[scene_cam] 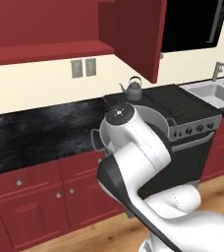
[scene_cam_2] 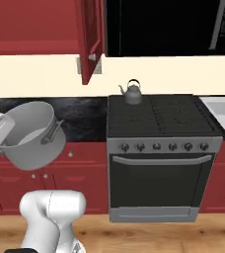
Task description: Pick the kettle from the cabinet and place it on a stove burner. Then pick the pot from the counter and place it on another stove burner. Finally, turn both burners on.
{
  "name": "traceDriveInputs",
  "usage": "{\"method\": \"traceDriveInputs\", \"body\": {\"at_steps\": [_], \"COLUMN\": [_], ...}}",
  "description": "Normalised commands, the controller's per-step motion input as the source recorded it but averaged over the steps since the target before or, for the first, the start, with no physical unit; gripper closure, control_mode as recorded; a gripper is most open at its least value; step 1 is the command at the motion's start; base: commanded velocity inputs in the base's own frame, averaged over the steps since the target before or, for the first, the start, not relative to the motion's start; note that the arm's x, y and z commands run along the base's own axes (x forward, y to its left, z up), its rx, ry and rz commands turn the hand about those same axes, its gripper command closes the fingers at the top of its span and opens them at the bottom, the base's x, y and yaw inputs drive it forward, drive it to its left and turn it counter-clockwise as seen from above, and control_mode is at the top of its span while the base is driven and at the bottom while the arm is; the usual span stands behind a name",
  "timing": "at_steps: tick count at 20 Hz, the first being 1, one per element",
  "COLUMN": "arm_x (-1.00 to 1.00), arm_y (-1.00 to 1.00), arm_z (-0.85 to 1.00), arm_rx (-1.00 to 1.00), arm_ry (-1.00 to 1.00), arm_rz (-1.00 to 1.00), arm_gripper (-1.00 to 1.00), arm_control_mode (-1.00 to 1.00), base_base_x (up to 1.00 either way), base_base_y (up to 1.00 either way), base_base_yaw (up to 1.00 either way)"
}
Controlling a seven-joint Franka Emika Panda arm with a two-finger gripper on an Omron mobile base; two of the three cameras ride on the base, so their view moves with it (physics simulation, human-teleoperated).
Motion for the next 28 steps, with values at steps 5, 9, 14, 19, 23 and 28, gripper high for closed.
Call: {"method": "traceDriveInputs", "body": {"at_steps": [5,9,14,19,23,28], "arm_x": [0.00,0.00,0.00,0.00,0.00,0.00], "arm_y": [0.00,0.00,0.00,0.00,0.00,0.00], "arm_z": [0.00,0.00,0.00,0.00,0.00,0.00], "arm_rx": [0.00,0.00,0.00,0.00,0.00,0.00], "arm_ry": [0.00,0.00,0.00,0.00,0.00,0.00], "arm_rz": [0.00,0.00,0.00,0.00,0.00,0.00], "arm_gripper": [1.00,1.00,1.00,1.00,1.00,1.00], "arm_control_mode": [1.00,1.00,1.00,1.00,1.00,1.00], "base_base_x": [-0.35,-0.13,0.00,0.14,0.26,0.51], "base_base_y": [-0.72,-0.74,-0.76,-0.73,-0.72,-0.52], "base_base_yaw": [-0.14,-0.12,-0.09,-0.05,-0.01,0.00]}}
